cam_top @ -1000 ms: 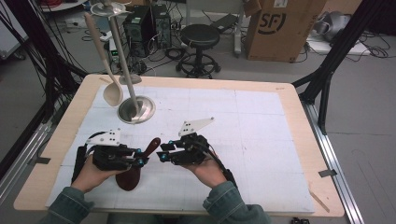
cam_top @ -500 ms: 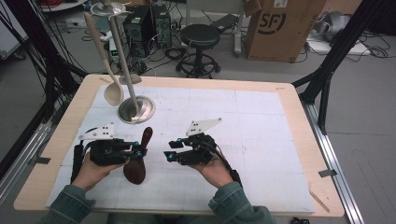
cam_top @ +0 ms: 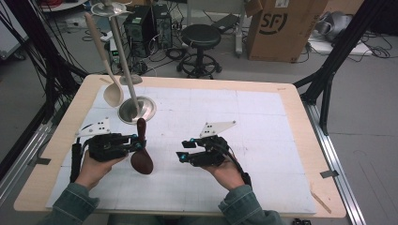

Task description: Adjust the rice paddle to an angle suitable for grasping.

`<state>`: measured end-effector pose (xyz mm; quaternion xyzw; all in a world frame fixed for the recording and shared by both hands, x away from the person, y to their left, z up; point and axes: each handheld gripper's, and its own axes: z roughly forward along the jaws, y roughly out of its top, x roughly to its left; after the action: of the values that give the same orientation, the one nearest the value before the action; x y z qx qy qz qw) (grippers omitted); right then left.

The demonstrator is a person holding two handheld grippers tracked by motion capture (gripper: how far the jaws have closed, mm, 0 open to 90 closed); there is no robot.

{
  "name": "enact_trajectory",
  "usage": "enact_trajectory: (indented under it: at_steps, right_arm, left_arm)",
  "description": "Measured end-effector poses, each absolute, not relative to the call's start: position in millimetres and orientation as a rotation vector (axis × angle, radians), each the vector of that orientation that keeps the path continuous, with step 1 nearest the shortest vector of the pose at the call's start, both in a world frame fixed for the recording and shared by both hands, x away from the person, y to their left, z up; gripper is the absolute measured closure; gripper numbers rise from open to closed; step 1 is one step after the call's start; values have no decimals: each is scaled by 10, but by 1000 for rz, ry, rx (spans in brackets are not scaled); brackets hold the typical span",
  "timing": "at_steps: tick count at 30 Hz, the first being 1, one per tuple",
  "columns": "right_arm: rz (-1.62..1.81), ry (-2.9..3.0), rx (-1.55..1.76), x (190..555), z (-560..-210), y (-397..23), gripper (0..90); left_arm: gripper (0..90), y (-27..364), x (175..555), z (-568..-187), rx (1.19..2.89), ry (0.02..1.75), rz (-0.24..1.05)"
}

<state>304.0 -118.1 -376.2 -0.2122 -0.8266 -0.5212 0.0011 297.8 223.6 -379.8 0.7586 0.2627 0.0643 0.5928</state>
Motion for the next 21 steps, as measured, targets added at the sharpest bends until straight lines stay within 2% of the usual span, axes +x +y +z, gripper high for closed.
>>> enact_trajectory:
  at_steps: [8,21]
  right_arm:
    - [-1632,-2605,-690,3016,-3808,-1285,501]
    - [-1614,-2635,-698,2982,-3843,-1375,485]
  left_arm:
    - [768,2258,2980,-3832,1776,633,188]
    - [766,2444,2934,-3853,1738,645,160]
